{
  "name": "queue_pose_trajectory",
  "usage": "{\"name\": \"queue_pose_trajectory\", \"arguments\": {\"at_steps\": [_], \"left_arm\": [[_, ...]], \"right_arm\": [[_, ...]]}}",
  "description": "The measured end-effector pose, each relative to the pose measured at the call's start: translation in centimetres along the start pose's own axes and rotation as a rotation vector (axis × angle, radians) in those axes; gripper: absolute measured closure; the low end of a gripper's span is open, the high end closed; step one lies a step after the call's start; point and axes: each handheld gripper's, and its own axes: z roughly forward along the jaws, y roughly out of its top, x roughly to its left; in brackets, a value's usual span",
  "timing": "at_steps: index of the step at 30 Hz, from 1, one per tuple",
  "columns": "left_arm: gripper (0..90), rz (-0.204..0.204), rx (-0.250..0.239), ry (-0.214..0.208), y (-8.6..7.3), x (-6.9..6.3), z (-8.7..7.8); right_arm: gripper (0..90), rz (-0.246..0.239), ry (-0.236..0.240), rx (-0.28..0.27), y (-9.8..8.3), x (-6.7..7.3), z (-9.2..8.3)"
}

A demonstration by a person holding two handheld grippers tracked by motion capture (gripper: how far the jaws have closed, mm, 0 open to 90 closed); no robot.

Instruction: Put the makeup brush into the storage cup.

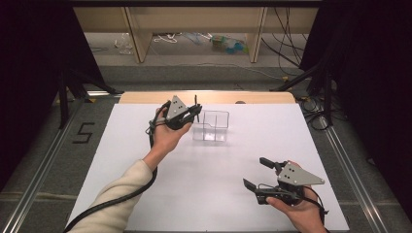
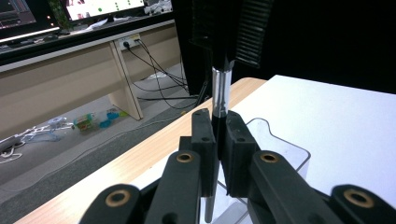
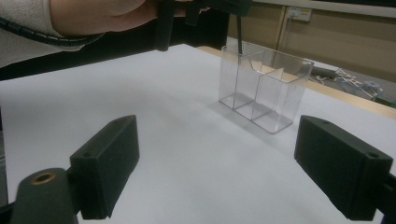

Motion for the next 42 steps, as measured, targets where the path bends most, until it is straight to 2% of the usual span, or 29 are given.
{"name": "queue_pose_trajectory", "arguments": {"at_steps": [42], "left_arm": [[84.3, -0.021, 0.031, 0.007, -1.6, 0.1, 0.7]], "right_arm": [[15.1, 0.0, 0.007, 0.006, 0.0, 0.0, 0.0]]}}
